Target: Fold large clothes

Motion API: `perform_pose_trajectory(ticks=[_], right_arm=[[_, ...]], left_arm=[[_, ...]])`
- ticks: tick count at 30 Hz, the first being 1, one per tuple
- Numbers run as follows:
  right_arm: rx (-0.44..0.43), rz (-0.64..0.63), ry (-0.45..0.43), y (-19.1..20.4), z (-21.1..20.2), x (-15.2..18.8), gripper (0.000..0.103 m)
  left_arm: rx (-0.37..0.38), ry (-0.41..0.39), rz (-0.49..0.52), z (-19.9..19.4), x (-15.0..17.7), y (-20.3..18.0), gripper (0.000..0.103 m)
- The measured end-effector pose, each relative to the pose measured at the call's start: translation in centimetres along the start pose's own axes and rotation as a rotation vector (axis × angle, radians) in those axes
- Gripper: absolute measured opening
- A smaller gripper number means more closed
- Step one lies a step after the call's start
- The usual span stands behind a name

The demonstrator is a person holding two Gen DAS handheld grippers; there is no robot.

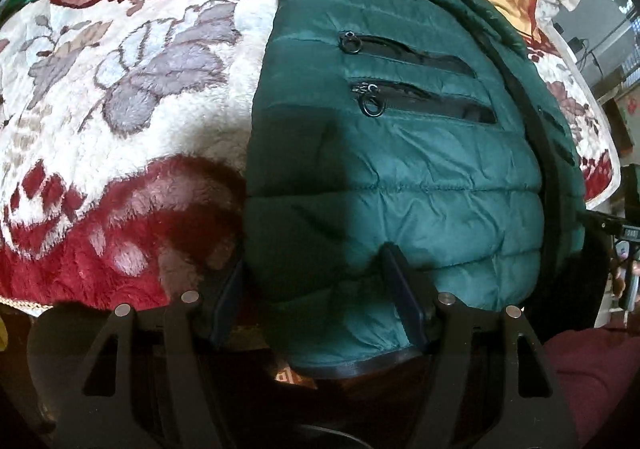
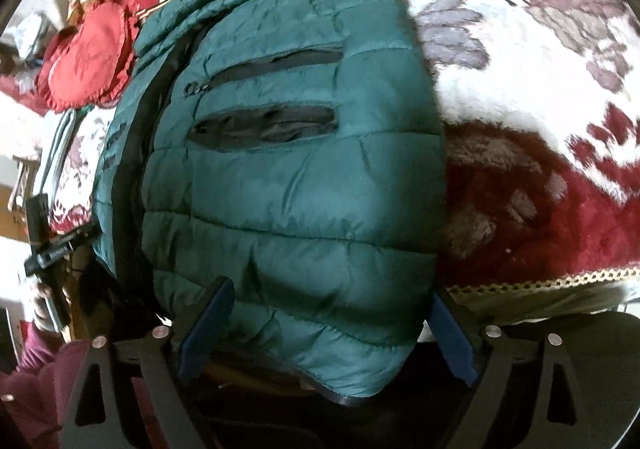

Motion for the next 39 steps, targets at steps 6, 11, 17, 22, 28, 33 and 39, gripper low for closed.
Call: perform_pose_trajectory(ticks=[6,11,17,22,28,33,39], right_arm=[[-0.121,-0.015,0.046,2.5,-0.3,0.8,0.096],[-0.104,-0.047,0.045,2.7,0.1,0.9,0.096],[-0.092,-0.025,-0.019,1.8,-1.0,0.0,0.045],[-0.172,-0.039,-0.058,3.5,-2.5,-0.5,0.023],[-0.339,-0.021,-0.186,7.3,-7.3,-4.8,0.018],[-0.371,-0.047,-0.288,9.6,-10.5,-8.5,0.017],[-0.363,-0.045,-0.363,9.6,-12.7,-12.4,0.017]], left_arm=[[0.039,0.002,0.000,0.0,0.2,-0.2,0.067],[0.066,-0.003,-0.029,0.6,0.0,0.1,0.075],[0.042,0.004,0.010,0.8,-0.3,-0.6,0.073],[0.026,-0.032,0.024,-0.5,-0.5,-1.0,0.047],[0.054,-0.153,-0.015,-5.2,-3.7,-1.0,0.019],[0.017,-0.259,-0.021,-8.8,-6.9,-0.1,0.018],[-0.024,-0.357,-0.023,-11.4,-11.0,0.1,0.017]])
Point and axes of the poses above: each gripper's, at about its wrist camera, not at the fingertips, and z roughly the way its jaws point, y to its left, x to its underside, the point moved 10 cm from there along z, roughly the way its jaws point, and after that the axes turned 9 degrees about z, right-handed, at the moved point
